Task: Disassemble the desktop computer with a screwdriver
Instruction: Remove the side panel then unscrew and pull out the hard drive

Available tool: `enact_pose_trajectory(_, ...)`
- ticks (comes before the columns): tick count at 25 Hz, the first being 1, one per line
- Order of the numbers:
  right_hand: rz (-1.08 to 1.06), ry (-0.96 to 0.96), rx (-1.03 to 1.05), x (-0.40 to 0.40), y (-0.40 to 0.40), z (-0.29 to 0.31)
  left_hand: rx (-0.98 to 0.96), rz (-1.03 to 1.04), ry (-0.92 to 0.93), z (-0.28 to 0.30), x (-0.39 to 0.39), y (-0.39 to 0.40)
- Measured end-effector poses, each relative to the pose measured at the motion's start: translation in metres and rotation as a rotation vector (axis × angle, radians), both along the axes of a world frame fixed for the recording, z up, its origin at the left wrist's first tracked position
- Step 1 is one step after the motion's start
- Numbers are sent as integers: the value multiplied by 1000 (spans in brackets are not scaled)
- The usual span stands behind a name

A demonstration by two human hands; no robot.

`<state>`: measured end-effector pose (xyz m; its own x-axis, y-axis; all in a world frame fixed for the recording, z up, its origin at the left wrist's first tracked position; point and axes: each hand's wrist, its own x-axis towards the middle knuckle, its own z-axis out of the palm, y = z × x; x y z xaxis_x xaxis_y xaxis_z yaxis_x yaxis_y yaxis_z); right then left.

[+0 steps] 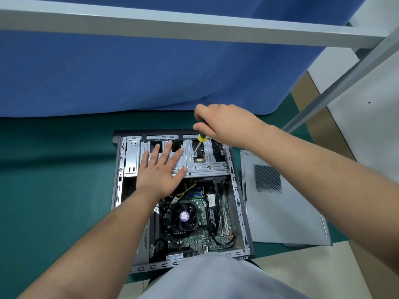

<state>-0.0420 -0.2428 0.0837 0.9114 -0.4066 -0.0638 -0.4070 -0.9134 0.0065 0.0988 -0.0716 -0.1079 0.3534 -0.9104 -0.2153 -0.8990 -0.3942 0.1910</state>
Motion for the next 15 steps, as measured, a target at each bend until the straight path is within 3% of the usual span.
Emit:
enact_pose_trajectory(3, 39, 13, 402, -5, -4, 11, -5, 2, -2, -2, 0, 0)
enact_pose_trajectory(4, -12, 21, 429, -6, -3, 12, -10, 3, -3, -2, 0, 0)
enact_pose_trajectory(9, -185, -13, 0, -4, 2, -1, -16, 6, -5, -3, 0, 0)
enact_pose_trajectory(13, -34, -39, 199, -8, 1, -3, -27, 4, -7, -3, 1, 0)
enact_pose_trajectory(15, -63, -47, 259, -12, 1, -3, -31, 3, -7, -3, 0, 0)
